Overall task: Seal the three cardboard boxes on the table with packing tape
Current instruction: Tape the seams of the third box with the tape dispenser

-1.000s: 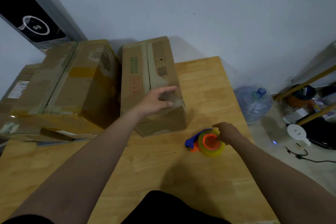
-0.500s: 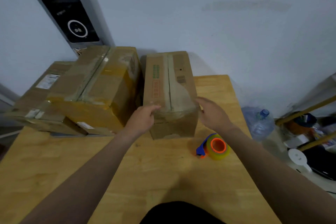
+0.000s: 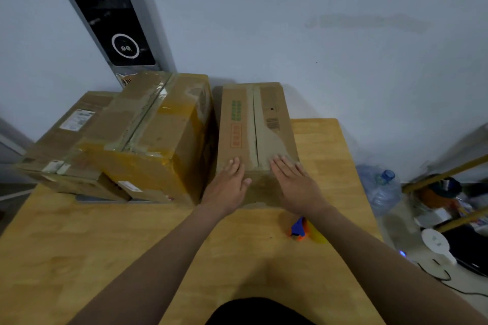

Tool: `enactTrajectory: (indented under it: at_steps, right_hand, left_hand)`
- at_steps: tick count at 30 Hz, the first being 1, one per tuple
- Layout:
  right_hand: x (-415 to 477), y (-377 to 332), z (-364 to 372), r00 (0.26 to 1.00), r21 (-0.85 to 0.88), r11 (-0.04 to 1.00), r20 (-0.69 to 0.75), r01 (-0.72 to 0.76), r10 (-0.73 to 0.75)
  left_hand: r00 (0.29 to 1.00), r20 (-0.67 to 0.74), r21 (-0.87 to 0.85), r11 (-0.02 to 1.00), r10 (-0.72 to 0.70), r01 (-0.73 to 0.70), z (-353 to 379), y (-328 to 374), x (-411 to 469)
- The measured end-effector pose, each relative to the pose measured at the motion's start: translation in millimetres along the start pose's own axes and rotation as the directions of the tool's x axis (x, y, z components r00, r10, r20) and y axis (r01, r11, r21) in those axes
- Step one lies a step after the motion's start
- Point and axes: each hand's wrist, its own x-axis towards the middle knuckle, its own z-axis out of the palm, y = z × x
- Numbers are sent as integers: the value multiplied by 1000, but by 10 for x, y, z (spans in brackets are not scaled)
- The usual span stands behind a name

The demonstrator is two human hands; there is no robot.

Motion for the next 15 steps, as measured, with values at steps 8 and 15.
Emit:
enactTrajectory:
  at_steps: [8, 15]
  right_hand:
    - [6, 13, 13, 979, 134, 971, -6, -200, 203]
    - [350, -18, -85, 935, 380, 858, 57, -345, 350]
  left_hand:
    - [998, -43, 41, 998, -53, 55, 111, -50, 23]
    - [936, -49, -369, 877, -350, 308, 33, -30, 351]
